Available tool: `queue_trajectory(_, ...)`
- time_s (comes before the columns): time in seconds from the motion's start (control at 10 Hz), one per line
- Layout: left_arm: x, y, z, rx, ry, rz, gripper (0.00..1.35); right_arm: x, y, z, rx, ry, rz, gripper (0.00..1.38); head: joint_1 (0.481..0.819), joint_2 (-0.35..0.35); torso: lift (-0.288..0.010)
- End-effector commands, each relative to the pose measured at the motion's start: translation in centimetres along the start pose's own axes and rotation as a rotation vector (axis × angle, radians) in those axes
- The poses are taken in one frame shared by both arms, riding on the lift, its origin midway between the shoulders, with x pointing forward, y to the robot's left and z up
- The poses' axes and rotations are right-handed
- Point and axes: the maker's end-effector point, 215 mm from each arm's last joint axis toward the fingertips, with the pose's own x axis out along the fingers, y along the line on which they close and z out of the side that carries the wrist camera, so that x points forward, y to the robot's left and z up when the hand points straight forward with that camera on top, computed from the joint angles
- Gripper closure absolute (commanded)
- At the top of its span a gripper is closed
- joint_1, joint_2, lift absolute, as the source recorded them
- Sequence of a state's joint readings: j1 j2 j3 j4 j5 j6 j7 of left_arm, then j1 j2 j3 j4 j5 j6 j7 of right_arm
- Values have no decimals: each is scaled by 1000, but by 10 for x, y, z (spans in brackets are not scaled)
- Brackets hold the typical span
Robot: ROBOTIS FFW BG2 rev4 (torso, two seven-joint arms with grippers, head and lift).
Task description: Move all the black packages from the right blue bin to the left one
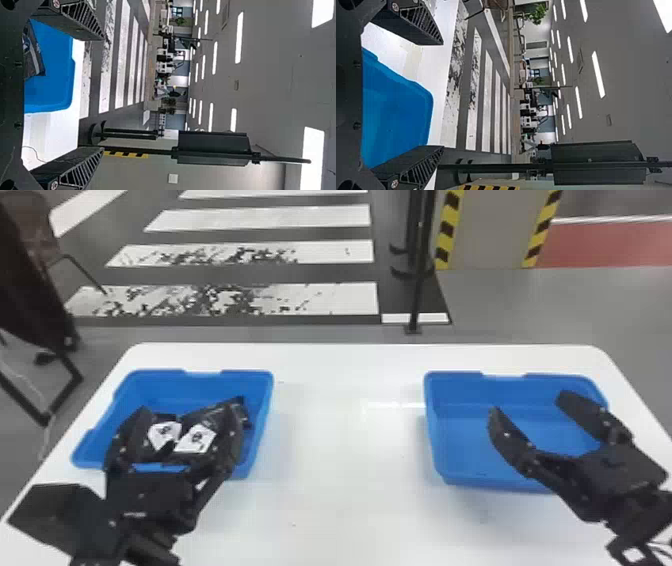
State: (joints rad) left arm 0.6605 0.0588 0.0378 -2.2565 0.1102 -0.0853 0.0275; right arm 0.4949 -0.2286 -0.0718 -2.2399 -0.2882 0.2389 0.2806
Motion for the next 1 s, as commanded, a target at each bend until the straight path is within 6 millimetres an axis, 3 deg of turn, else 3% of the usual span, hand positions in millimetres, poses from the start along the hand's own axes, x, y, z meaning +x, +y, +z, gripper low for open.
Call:
queue_trajectory(0.0, 2, -2, 1, -4, -1, -4, 71, 1, -1, 2, -1, -5, 0, 98, 695, 73, -170)
queue_trajectory(0.9, 4, 1, -1, -11, 6, 1, 71, 2, 0, 3, -6, -8, -1, 98, 695, 73, -170)
